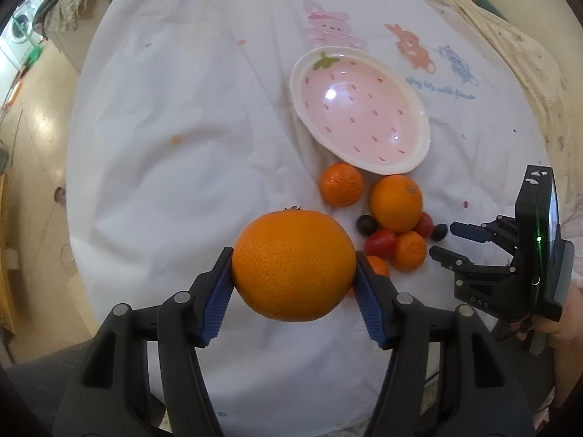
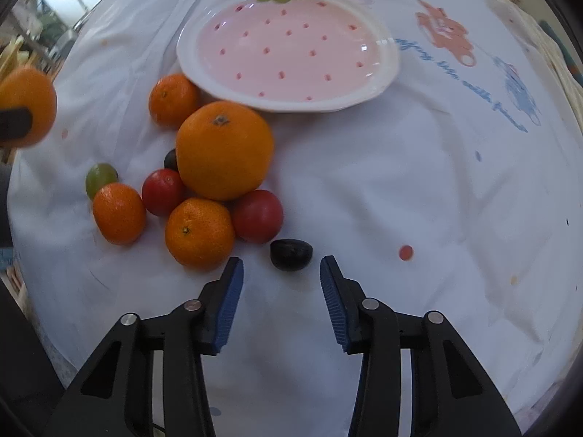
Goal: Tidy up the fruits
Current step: 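Lift the mandarin with the left gripper while the right gripper grasps the dark plum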
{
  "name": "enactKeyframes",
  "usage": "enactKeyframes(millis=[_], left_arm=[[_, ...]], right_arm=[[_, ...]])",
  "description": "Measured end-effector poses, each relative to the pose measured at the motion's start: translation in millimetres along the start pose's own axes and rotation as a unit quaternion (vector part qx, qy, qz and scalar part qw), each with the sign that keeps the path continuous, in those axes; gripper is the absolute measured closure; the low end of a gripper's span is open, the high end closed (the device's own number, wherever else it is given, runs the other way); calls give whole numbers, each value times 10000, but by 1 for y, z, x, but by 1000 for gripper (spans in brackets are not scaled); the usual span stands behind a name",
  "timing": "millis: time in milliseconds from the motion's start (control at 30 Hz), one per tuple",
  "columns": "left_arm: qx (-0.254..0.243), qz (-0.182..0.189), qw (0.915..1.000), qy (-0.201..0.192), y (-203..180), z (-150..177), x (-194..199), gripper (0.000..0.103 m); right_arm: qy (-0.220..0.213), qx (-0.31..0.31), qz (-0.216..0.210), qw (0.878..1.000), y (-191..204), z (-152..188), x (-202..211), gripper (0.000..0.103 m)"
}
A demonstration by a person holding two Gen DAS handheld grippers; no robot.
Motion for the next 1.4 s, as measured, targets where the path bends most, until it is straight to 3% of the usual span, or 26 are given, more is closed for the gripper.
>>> enactKeyframes(millis=[233,400,600,833,933,1133,1400], left_arm=[[21,-21,10000,52,1,-3,-6,45],[-97,-108,9999,63,-3,-3,-11,45],[11,-89,9999,57,-1,-1,-14,45],[91,-337,9990,-271,5,-4,-2,45],[109,-423,9981,-428,5,-13,8,45],[49,-489,9967,-646,-1,-39,21,45],[-104,-626,9959,-642,-21,-92,-4,45]], right_arm=[[-24,94,18,10000,4,-2,-10,77],[-257,37,-179,9995,4,1,7,78],[-805,-230,-523,9951,7,8,47,78],[-1841,-622,-889,9769,-6,8,96,78],[-2215,-808,-974,9669,-18,-1,110,78],[-2454,-1049,-1098,9575,-32,-13,121,78],[-2708,-1287,-1252,9457,-58,-48,122,78]])
Point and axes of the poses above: each gripper's, at about its wrist camera, not at the fingertips, and x roughly against the way its jaws point, y to its left, z to its underside, the point moved 4 cm from there along -x, roughly the way its jaws point, and after that the axes turned 4 degrees about y, right-handed, at the moved point
